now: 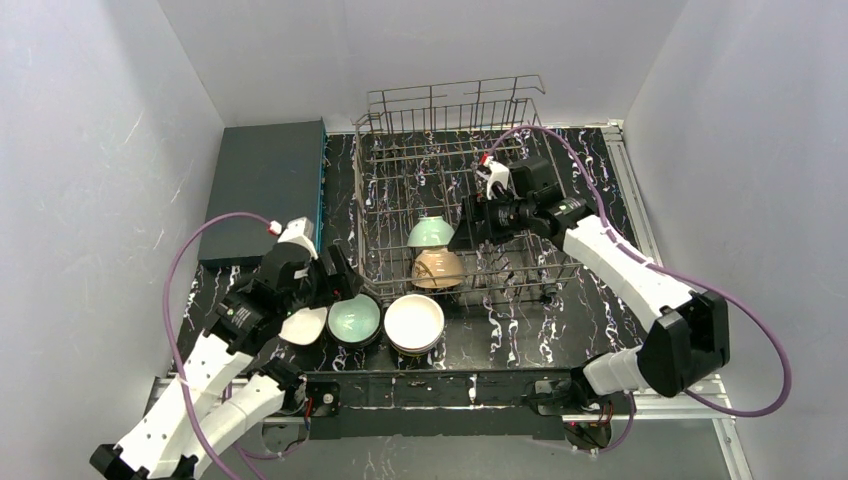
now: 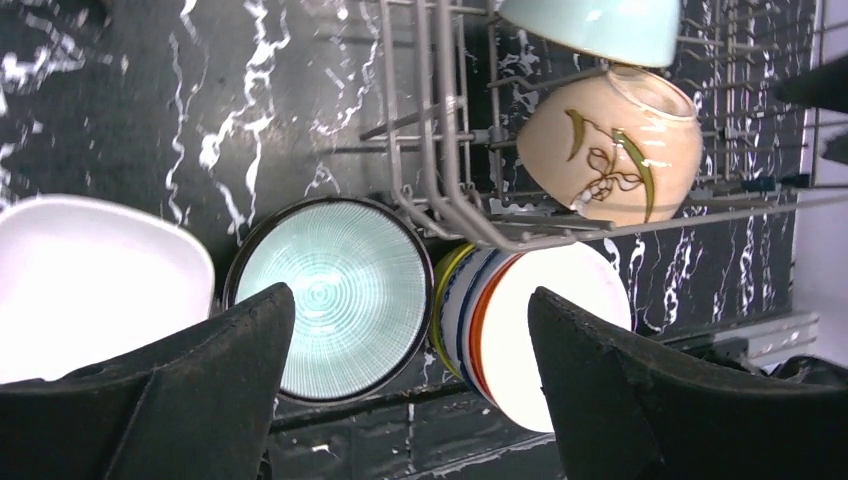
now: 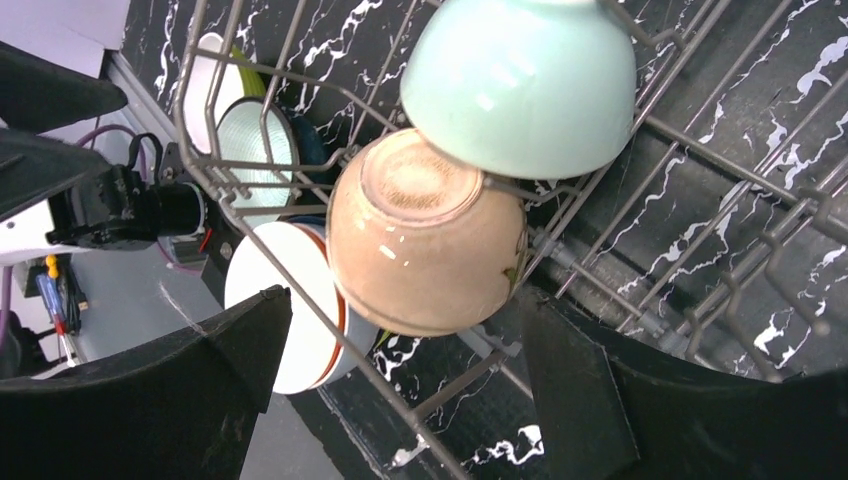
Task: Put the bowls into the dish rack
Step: Pick up the bowl from the center of the board.
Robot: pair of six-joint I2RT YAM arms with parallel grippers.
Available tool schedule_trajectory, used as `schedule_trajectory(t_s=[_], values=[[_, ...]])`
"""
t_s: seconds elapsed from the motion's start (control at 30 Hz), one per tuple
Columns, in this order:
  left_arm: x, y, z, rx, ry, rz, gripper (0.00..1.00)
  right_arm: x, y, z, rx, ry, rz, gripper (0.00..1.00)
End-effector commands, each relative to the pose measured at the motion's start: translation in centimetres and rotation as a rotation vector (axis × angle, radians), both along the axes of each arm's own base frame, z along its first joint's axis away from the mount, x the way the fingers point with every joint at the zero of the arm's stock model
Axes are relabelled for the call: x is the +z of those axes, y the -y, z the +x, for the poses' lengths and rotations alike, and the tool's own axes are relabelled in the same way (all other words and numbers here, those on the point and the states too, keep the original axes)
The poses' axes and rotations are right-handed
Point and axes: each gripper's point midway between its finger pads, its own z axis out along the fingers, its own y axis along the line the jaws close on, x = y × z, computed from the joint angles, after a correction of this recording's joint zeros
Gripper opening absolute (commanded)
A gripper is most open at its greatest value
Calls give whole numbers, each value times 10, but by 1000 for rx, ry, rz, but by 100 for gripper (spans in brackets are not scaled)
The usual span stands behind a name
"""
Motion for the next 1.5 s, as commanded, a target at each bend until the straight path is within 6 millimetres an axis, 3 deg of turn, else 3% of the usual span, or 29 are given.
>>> schedule_trajectory(t_s=[0.0, 0.27, 0.6, 0.8, 1.03, 1.23, 1.47], values=[[-26, -25, -21, 234, -162, -23, 81, 30, 8, -17, 4, 41, 50, 93], [-51, -49, -35, 450, -296, 22, 69, 32, 12, -21, -14, 42, 50, 94], [-64, -39, -32, 431, -390, 70, 55, 30, 14, -20, -23, 50, 34, 94], [-49, -9, -23, 212, -334, 7, 53, 26, 16, -24, -24, 43, 36, 94], [-21, 53, -31, -72, -287, -278, 48, 26, 18, -24, -33, 49, 37, 94], [-36, 76, -47, -146, -421, -272, 52, 25, 16, -23, -33, 48, 38, 94], [-58, 73, -51, -115, -473, -146, 46, 25, 17, -22, -39, 52, 33, 94]])
